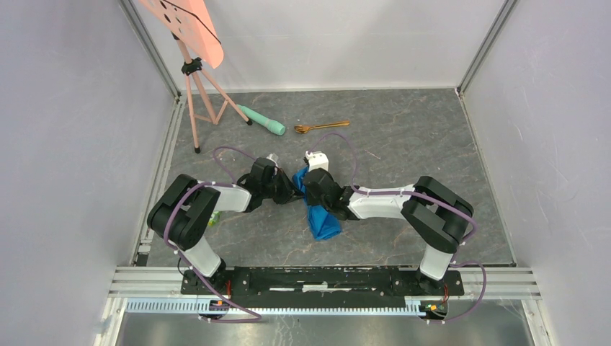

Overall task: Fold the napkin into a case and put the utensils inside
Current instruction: Fold the 2/3-rectangle-folded napkin at the center of the board, then smooth out the 2/3-rectangle-folded napkin at the center of the board, then pick up the 2/3-rectangle-folded napkin from the center of the board, then stuff the top corner of the smaller-rectangle-folded napkin into the folded napkin.

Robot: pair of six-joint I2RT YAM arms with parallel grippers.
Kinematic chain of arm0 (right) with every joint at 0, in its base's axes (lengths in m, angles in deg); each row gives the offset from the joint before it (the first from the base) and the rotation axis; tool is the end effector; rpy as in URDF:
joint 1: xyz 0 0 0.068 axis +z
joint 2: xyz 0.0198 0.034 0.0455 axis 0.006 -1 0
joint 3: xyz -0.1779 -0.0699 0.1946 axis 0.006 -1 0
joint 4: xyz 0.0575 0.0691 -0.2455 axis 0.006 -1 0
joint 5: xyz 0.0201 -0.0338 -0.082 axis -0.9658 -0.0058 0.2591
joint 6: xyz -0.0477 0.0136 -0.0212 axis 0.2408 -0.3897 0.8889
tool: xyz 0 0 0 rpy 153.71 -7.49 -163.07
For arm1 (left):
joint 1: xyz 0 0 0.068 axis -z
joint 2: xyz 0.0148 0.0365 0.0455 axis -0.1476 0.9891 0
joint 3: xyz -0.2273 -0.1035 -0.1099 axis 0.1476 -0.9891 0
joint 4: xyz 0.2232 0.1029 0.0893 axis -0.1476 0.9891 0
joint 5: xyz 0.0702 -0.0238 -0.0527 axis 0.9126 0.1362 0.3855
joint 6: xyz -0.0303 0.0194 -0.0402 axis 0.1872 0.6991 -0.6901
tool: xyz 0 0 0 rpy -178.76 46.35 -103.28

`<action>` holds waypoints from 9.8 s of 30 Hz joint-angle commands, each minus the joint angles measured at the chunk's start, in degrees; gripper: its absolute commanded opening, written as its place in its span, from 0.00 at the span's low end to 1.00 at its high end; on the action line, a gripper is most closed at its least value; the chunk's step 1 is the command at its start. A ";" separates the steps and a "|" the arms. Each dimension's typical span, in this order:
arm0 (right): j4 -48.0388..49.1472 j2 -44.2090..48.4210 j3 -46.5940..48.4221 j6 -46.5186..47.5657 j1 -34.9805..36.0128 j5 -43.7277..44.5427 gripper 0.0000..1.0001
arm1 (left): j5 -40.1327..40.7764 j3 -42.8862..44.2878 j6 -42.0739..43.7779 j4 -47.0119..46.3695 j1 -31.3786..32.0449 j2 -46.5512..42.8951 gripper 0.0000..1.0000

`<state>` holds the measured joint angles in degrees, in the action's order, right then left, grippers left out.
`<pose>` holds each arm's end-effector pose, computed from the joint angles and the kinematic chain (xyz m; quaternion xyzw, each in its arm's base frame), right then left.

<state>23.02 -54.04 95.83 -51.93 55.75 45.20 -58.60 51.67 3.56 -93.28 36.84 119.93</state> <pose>0.2128 0.2923 0.1585 -0.0909 0.8892 0.1692 0.4153 0.2546 -0.1492 0.1175 -0.1537 0.8934 -0.3677 0.2073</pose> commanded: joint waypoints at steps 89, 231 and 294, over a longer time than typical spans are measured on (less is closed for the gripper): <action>6.50 17.12 -17.90 7.68 -10.01 -47.10 0.40 | -0.39 11.82 6.84 22.25 -5.13 -8.00 0.50; 20.19 -1.16 -1.74 7.60 -15.84 -39.10 0.00 | 8.68 7.67 11.67 24.45 -4.80 -12.99 0.60; 12.12 0.38 -1.67 11.88 -17.69 -39.83 0.00 | 39.27 32.28 20.48 41.80 13.65 5.93 0.02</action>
<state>40.97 -54.65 90.34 -45.31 36.37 1.79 -19.20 84.57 21.92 -48.56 50.79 128.08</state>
